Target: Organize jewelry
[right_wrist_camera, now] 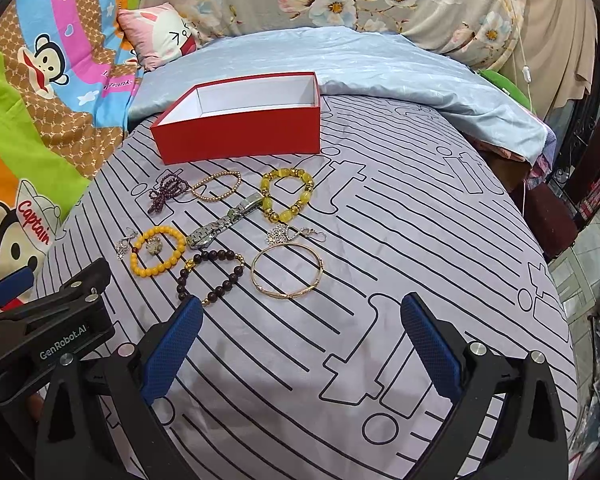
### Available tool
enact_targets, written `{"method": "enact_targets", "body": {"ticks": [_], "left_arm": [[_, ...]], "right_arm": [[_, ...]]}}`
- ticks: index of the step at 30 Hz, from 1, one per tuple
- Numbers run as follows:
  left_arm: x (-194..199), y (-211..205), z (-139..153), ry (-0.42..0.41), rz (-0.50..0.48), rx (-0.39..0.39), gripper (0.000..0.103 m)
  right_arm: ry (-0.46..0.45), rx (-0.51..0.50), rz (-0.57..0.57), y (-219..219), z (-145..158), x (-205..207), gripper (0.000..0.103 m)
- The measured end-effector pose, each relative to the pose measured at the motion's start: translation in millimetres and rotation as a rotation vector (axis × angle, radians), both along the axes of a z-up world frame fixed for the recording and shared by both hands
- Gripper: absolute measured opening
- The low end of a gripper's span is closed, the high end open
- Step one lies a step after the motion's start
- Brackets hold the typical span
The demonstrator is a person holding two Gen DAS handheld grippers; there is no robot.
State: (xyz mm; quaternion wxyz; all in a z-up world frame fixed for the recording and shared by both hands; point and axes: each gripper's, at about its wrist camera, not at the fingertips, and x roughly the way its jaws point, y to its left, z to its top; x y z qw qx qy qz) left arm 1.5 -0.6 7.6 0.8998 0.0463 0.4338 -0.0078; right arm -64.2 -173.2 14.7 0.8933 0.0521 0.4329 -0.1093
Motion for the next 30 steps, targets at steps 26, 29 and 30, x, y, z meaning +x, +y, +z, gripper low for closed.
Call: {"method": "enact_targets", "body": {"ticks": [26,29,30], "left_arm": [[-0.4,0.2,-2.4,0.001,-0.002,0.002,0.096],[0.0,0.2,-3.3,0.001,-0.003,0.003,0.096],[0.0,0.3,-3.4,0.002,-0.003,0.003,0.096]], "right_arm": [[-0.002,0.001,-0.005,-0.7,0.0,0.3,0.098],[-0.002,0.002,-0.006,-0.9,-0.2,0.5,0.098],[-0.002,0.003,-0.006,-0.9,-0.1,0.4,0.098]]}}
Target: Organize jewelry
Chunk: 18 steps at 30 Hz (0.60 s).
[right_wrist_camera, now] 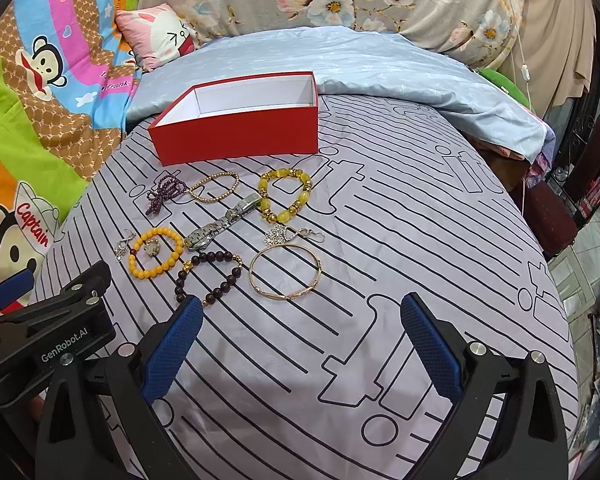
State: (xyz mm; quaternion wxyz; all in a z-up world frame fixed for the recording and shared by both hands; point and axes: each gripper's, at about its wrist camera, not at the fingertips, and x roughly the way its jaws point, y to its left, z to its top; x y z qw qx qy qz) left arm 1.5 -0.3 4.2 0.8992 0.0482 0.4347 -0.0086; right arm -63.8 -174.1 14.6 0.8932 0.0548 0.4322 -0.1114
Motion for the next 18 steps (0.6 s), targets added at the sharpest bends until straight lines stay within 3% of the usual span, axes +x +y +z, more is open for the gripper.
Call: {"method": "enact_targets", "body": {"ticks": [18], "left_arm": [[-0.3,-0.4,-1.3,0.002,0.001,-0.001,0.096]], "right_arm": [[0.001,-0.001,0.0,-0.6,0.1,0.1,0.098]]}}
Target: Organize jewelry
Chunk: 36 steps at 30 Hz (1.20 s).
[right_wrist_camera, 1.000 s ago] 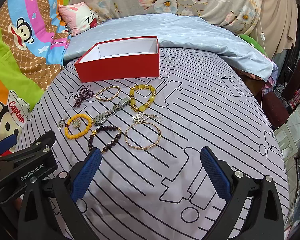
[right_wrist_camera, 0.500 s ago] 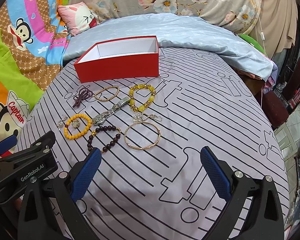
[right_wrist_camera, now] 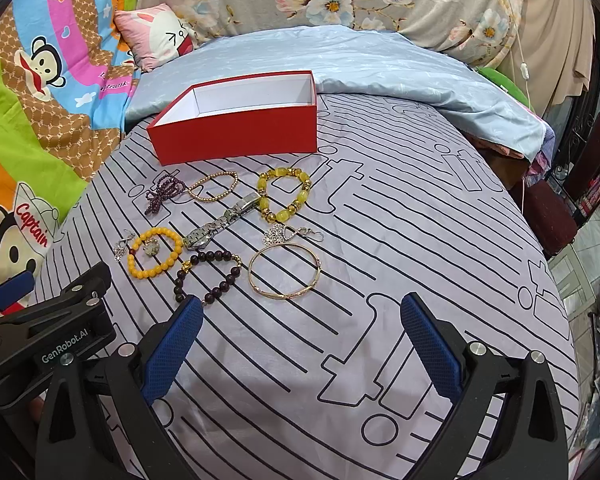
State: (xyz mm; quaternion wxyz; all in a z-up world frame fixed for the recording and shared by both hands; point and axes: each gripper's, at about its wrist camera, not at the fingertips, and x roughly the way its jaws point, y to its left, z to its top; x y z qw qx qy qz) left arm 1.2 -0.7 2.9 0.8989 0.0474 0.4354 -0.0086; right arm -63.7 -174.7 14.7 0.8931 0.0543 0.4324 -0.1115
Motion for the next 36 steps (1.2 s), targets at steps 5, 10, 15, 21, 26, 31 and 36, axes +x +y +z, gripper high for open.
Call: {"method": "enact_targets", "body": {"ticks": [5,10,15,21,26,31,36], "left_arm": [[0,0,0,0.001,0.001,0.001,0.096],[0,-1,-1,0.004,0.001,-0.001,0.097],[3,3,-5,0.019,-0.005,-0.025,0.097],[13,18,-11,0.028,0.035,-0.04,0.097],[27,35,-18,0.043,0.062,-0.069,0.096],[40,42,-27,0.059,0.065,-0.072,0.093],[57,41,-38,0.091,0.047,-0.093,0.085]], "right_arm": [[0.0,0.001,0.0,0,0,0,0.098],[0.001,0.002,0.0,0,0,0,0.098],[0.011,0.001,0.002,-2,-4,1,0.098],[0.028,0.013,-0.018,-8,-11,3,0.098],[0.045,0.023,-0.026,-12,-17,8,0.098],[0.059,0.029,-0.019,-12,-23,15,0.097],[0.078,0.033,-0.014,-12,-28,21,0.097]]}}
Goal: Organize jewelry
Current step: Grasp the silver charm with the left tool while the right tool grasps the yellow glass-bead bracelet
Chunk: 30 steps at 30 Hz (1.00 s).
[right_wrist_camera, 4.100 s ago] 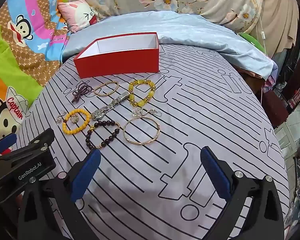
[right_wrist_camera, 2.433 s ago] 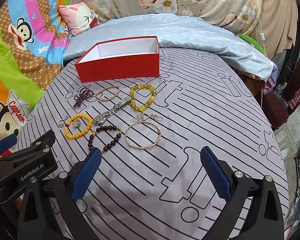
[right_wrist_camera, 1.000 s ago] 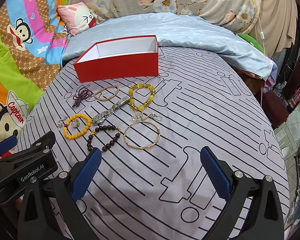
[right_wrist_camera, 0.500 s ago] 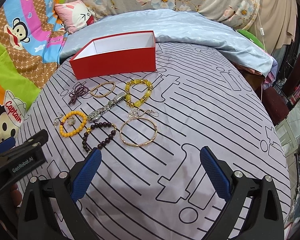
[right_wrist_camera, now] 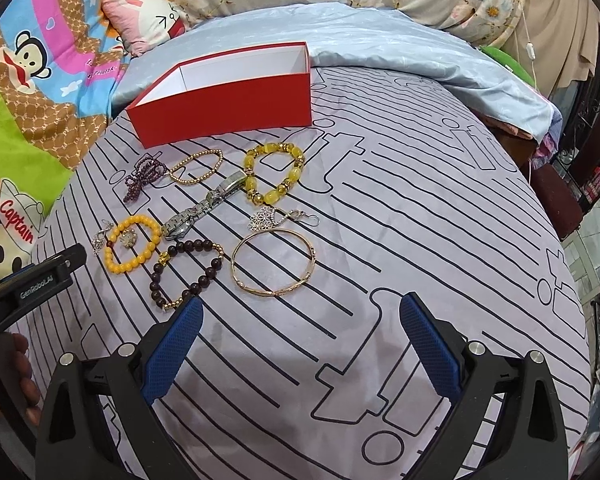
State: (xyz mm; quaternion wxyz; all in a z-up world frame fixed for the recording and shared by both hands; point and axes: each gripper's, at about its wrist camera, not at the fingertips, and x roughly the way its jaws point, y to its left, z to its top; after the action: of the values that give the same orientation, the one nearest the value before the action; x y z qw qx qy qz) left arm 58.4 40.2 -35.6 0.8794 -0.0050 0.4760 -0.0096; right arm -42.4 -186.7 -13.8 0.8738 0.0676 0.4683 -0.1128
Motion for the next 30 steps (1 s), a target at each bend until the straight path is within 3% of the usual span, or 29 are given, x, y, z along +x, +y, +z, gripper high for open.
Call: {"method": "enact_targets", "body": {"ticks": [2,4,10,17,26,30], "left_arm": [[5,-2,-3,0.0,-0.003,0.002,0.084],[11,-3,-8,0.011,-0.013,-0.005,0.075],[24,-5,-17,0.033,-0.026,-0.011,0.062],[32,-12,-19,0.021,-0.042,0.005,0.053],[31,-18,-16,0.025,-0.081,-0.028,0.019],[29,-20,-14,0.031,-0.093,-0.056,0.017]], "right_arm": [[0.008,0.001,0.001,0,-2,3,0.097],[0.016,0.002,0.001,-1,-4,6,0.097],[0.033,0.009,-0.001,-3,-10,15,0.097],[0.046,0.011,0.009,-2,-14,23,0.096],[0.048,0.017,0.014,-3,-16,29,0.096],[0.045,0.019,0.017,-3,-16,29,0.096]]}}
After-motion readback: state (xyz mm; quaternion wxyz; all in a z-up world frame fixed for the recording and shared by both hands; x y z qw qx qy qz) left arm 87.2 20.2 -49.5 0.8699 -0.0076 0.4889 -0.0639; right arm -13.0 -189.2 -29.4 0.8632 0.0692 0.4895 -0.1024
